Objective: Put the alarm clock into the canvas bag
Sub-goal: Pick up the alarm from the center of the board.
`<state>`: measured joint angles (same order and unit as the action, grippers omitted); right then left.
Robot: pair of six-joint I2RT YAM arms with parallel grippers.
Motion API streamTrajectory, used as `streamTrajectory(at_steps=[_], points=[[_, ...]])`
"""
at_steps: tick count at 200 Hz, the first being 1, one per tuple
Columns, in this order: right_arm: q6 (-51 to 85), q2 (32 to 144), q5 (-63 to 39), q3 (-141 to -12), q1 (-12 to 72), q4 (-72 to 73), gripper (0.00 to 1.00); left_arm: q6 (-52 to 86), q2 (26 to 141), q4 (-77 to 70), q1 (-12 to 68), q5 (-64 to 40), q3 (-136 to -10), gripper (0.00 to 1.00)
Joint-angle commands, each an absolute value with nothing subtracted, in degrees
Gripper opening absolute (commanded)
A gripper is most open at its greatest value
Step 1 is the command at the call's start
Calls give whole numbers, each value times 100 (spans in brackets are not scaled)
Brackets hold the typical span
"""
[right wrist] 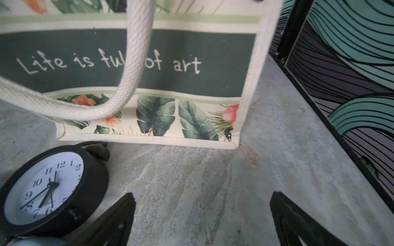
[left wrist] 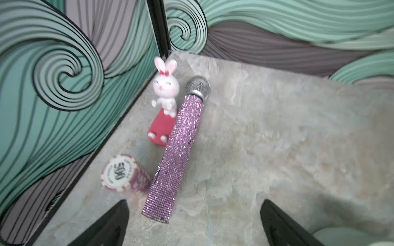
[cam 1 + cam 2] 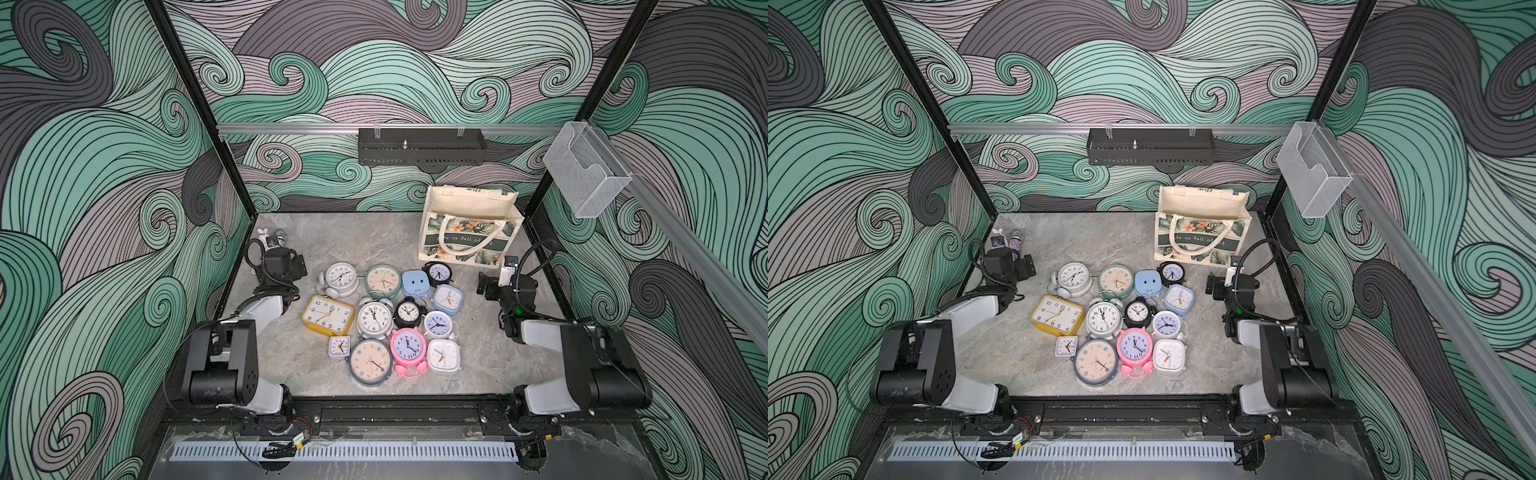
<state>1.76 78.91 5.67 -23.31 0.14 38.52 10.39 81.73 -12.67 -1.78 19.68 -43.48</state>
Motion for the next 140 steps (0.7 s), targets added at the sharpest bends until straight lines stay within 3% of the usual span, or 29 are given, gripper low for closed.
streamTrajectory(at_steps=[1,37,60,104,140], points=[[947,6981,1497,-2683,81,2781,99,1911,7759,282,-140,2312,-4545,99],[2247,5981,1567,-3310,123,1193,99,2981,7264,1894,-140,1982,-5132,99],[4066,5551,1935,-3532,41,29,99,3344,7066,2929,-140,1253,-5497,99],[3724,5098,1044,-4145,141,-1193,99,3166,6772,4345,-136,163,-5805,98],[3298,5067,670,-4496,1029,-1945,99,3051,7161,4607,-138,-919,-6011,74]])
